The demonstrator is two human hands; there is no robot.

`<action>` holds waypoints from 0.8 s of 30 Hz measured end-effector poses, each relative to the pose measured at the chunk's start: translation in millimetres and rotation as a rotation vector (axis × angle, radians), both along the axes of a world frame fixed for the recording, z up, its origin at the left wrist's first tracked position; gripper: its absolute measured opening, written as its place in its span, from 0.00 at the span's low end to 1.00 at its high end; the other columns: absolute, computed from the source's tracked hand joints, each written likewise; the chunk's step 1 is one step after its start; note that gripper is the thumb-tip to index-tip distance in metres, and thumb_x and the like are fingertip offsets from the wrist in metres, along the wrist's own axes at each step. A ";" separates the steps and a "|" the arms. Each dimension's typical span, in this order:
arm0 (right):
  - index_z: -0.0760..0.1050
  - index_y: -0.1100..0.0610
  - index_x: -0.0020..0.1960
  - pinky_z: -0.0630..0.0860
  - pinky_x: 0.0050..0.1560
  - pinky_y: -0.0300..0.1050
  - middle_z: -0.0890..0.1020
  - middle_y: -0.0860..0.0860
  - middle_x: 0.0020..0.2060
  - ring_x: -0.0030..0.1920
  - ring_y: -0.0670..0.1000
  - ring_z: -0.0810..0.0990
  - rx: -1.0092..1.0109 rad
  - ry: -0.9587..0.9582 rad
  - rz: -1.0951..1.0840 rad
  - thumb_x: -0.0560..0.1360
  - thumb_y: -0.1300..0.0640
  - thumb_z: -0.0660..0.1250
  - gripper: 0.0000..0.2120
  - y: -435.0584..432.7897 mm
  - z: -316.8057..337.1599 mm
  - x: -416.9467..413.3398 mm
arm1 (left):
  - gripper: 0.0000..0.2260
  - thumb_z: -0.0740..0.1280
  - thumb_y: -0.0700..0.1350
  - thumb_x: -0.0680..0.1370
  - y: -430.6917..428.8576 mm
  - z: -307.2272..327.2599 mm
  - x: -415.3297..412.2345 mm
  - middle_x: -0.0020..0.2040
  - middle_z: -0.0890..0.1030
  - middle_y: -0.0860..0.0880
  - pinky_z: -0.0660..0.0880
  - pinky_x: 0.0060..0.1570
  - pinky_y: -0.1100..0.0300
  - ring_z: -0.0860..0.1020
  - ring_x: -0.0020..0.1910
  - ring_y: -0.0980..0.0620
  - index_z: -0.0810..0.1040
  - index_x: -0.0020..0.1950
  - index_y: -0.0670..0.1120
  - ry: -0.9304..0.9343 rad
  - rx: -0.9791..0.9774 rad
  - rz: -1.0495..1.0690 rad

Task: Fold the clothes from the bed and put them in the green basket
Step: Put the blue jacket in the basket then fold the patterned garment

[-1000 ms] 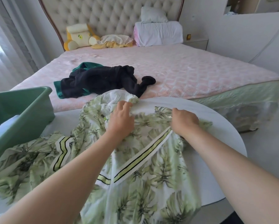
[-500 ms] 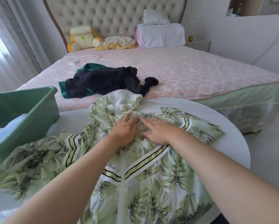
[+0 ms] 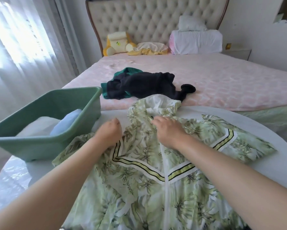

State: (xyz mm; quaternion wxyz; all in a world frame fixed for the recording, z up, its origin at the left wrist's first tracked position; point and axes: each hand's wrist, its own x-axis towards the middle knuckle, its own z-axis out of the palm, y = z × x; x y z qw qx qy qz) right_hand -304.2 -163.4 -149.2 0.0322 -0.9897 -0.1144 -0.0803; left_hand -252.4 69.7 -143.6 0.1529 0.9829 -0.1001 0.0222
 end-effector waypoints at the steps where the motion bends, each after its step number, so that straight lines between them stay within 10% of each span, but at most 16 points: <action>1: 0.63 0.50 0.76 0.73 0.62 0.51 0.68 0.49 0.72 0.64 0.55 0.73 0.035 0.000 0.044 0.74 0.70 0.53 0.32 12.3 2.5 0.8 | 0.13 0.52 0.49 0.83 12.2 2.8 -1.8 0.54 0.78 0.48 0.71 0.50 0.53 0.75 0.51 0.47 0.74 0.58 0.46 0.080 0.059 -0.022; 4: 0.60 0.47 0.78 0.78 0.49 0.48 0.64 0.46 0.75 0.58 0.54 0.78 0.032 0.067 0.112 0.72 0.74 0.52 0.39 47.0 7.0 11.0 | 0.12 0.59 0.56 0.82 38.3 5.3 -10.3 0.49 0.79 0.50 0.75 0.50 0.54 0.77 0.48 0.49 0.76 0.51 0.51 0.114 0.155 -0.112; 8: 0.57 0.44 0.79 0.78 0.40 0.47 0.59 0.46 0.78 0.58 0.56 0.78 -0.078 0.157 0.084 0.68 0.76 0.56 0.46 82.6 4.3 38.5 | 0.07 0.59 0.42 0.83 42.8 13.8 -14.2 0.58 0.79 0.48 0.75 0.49 0.58 0.79 0.55 0.47 0.77 0.54 0.46 -0.046 0.313 0.006; 13: 0.72 0.58 0.50 0.75 0.39 0.48 0.80 0.55 0.48 0.42 0.53 0.78 0.100 -0.010 -0.134 0.79 0.67 0.58 0.07 99.1 0.4 73.3 | 0.17 0.61 0.38 0.81 44.1 14.8 -12.8 0.66 0.75 0.42 0.75 0.54 0.52 0.76 0.64 0.42 0.70 0.70 0.38 0.001 0.540 0.165; 19: 0.68 0.56 0.74 0.71 0.66 0.50 0.70 0.55 0.71 0.68 0.56 0.72 0.418 0.101 0.012 0.80 0.64 0.61 0.23 106.9 -3.2 83.5 | 0.21 0.59 0.36 0.79 18.5 14.4 -20.4 0.67 0.71 0.43 0.71 0.61 0.54 0.71 0.64 0.44 0.64 0.72 0.41 -0.363 0.279 -0.106; 24: 0.56 0.52 0.81 0.53 0.80 0.52 0.52 0.51 0.81 0.81 0.53 0.51 0.477 0.129 -0.018 0.82 0.63 0.57 0.29 91.6 -15.5 62.8 | 0.24 0.58 0.48 0.83 14.7 -14.1 -22.0 0.75 0.66 0.43 0.66 0.71 0.44 0.66 0.72 0.42 0.58 0.78 0.46 0.197 0.008 -0.231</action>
